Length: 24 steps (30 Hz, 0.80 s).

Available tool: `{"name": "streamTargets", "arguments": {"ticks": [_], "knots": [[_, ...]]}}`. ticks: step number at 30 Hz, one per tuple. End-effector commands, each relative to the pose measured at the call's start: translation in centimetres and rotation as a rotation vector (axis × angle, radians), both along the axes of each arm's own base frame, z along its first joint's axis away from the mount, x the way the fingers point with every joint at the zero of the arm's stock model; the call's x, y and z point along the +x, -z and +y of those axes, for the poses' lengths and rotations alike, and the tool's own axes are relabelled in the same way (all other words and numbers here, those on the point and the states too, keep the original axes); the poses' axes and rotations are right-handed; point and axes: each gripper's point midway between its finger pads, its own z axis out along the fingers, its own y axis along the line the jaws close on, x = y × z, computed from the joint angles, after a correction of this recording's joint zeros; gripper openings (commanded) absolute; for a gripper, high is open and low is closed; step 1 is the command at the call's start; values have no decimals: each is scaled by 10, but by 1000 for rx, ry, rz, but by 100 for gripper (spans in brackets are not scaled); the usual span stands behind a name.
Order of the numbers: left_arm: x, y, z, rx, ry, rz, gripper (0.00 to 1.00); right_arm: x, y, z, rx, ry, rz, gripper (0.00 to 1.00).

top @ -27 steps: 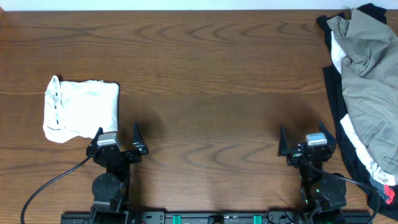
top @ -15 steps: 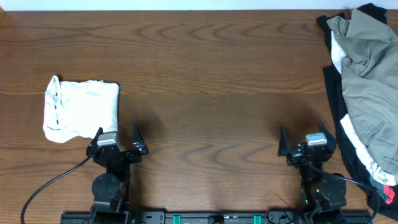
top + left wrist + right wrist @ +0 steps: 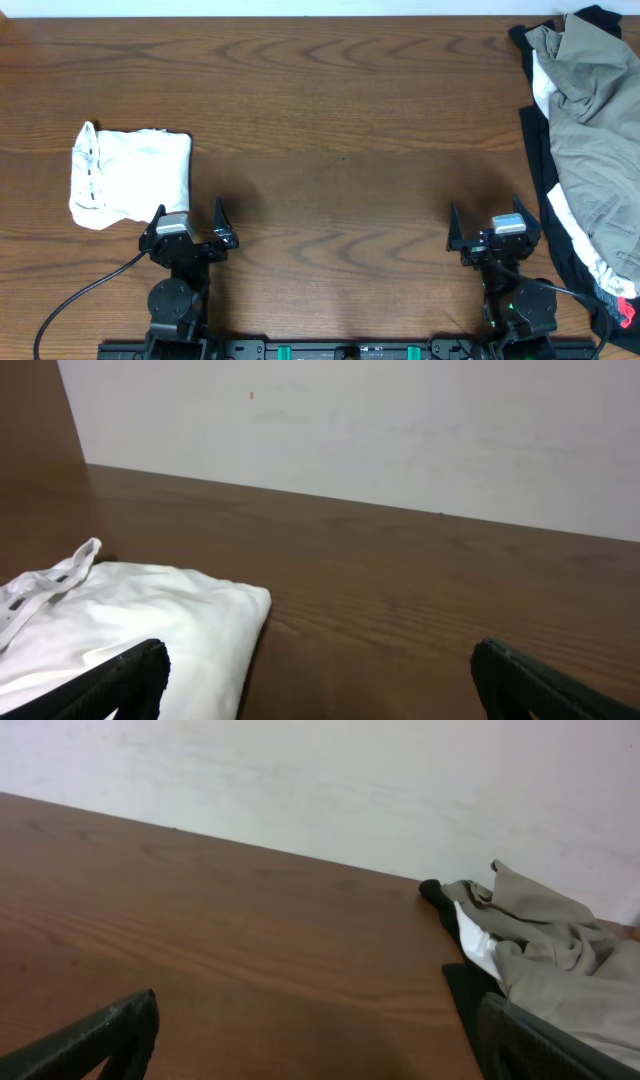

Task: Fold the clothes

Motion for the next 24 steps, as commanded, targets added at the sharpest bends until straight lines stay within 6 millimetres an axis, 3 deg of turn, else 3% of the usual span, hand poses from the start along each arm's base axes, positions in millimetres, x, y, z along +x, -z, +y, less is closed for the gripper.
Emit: {"name": "streamTargets", "arguments": {"ticks": [1,24], "knots": [[-1,16,6,15,-31,46,98,0,1,-2,-14,7,0,99],[-1,16,6,-1,-32,44,98,-1,0,4,38,-28,4,99]]}}
